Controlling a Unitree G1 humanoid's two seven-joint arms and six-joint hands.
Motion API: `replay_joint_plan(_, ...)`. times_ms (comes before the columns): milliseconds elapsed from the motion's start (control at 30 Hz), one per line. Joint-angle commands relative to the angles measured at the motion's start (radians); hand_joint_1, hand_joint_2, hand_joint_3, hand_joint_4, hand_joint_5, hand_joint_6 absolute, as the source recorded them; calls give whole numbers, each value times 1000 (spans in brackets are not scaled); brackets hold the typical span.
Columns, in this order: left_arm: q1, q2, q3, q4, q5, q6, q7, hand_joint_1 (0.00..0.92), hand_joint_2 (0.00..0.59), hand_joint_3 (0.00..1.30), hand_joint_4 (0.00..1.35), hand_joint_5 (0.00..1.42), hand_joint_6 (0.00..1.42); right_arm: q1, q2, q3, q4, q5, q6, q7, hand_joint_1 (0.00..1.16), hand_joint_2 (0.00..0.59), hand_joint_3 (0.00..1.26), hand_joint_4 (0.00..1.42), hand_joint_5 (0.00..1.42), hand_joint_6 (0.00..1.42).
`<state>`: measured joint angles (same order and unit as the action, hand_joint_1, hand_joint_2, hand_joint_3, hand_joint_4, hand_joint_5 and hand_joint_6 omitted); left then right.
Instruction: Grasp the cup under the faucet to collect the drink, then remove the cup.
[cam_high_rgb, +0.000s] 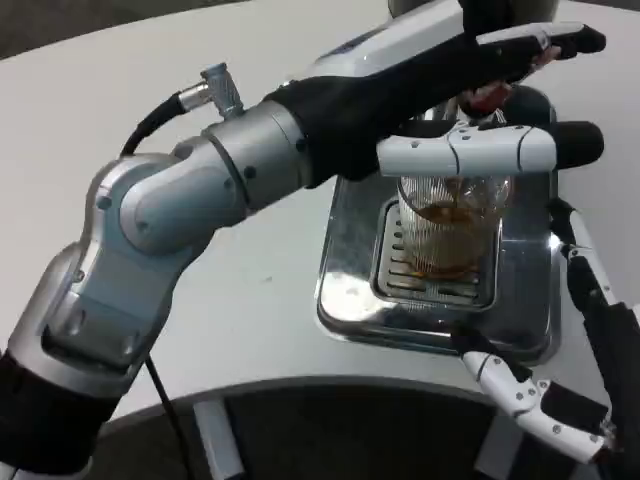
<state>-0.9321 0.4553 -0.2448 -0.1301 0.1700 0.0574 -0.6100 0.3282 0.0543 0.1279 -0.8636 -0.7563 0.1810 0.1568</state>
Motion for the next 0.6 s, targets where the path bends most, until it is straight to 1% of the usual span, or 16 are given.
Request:
replay_joint_plan(33,28,22,8,-8,5,-12,-24,0,99,131,44,106,140,-30,32,11,41,29,0,-76,620,271,16,43,62,81)
replay_joint_plan(233,28,28,13,-5,3,-19,-24,0,99,131,48,108,140,-63,26,23,73,48,17,-129,623,267,23,46,63,81)
replay_joint_plan(433,29,29,15,0,0,-24,-26,0,99,131,49,109,140,-110,21,30,115,74,38,-147,632,271,36,46,73,81)
replay_joint_plan(600,33,32,22,3,-1,-30,-31,0,102,131,51,109,140,-144,6,30,166,103,31,-165,634,270,37,55,76,92)
